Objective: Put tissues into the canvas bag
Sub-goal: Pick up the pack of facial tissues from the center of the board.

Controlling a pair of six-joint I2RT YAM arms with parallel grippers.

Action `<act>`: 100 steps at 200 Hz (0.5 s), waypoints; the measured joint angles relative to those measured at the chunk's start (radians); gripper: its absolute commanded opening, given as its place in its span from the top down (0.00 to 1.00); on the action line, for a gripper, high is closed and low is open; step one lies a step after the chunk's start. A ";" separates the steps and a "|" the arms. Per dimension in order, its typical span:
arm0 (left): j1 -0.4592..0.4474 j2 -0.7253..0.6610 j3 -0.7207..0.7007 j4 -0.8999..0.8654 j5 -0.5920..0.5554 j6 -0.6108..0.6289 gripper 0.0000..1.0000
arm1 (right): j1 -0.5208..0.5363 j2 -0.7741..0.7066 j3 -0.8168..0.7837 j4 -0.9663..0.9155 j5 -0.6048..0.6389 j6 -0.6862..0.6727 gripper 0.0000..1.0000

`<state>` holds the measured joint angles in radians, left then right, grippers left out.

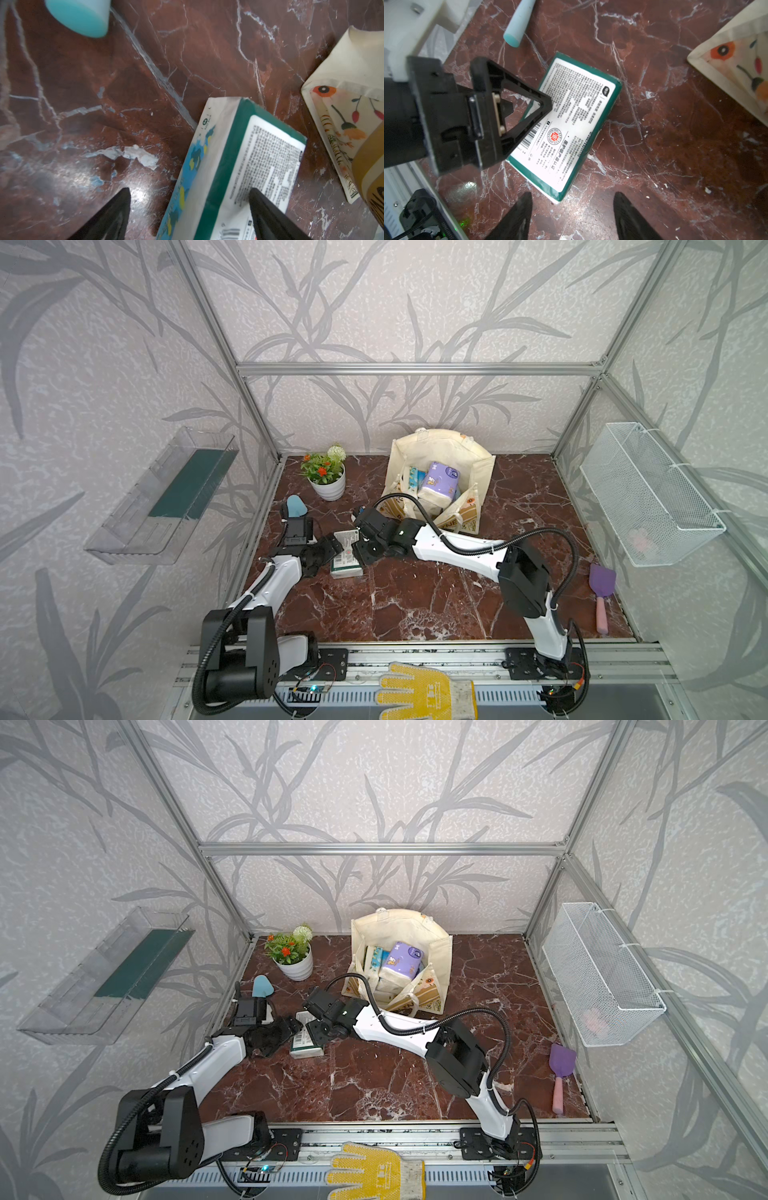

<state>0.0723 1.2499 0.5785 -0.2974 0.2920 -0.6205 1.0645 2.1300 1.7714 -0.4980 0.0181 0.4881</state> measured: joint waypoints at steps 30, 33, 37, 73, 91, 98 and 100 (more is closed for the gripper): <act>0.001 0.019 -0.019 0.072 0.057 0.000 0.19 | -0.010 0.050 0.000 -0.001 -0.046 0.019 0.38; 0.001 0.020 -0.021 0.076 0.061 0.000 0.20 | -0.011 0.055 0.000 -0.001 -0.049 0.021 0.38; 0.001 0.023 -0.024 0.088 0.071 0.000 0.22 | -0.013 0.059 0.000 -0.001 -0.054 0.023 0.38; 0.001 0.055 -0.048 0.176 0.161 -0.006 0.31 | -0.047 0.066 -0.037 0.062 -0.138 0.054 0.47; 0.001 0.068 -0.060 0.220 0.202 -0.015 0.38 | -0.071 0.066 -0.071 0.096 -0.179 0.065 0.52; 0.001 0.071 -0.064 0.235 0.215 -0.019 0.42 | -0.076 0.066 -0.076 0.099 -0.193 0.066 0.53; 0.001 0.072 -0.066 0.240 0.219 -0.021 0.42 | -0.077 0.066 -0.077 0.101 -0.198 0.068 0.53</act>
<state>0.0731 1.3216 0.5125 -0.0578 0.5110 -0.6415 0.9871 2.1956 1.6943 -0.3969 -0.1795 0.5560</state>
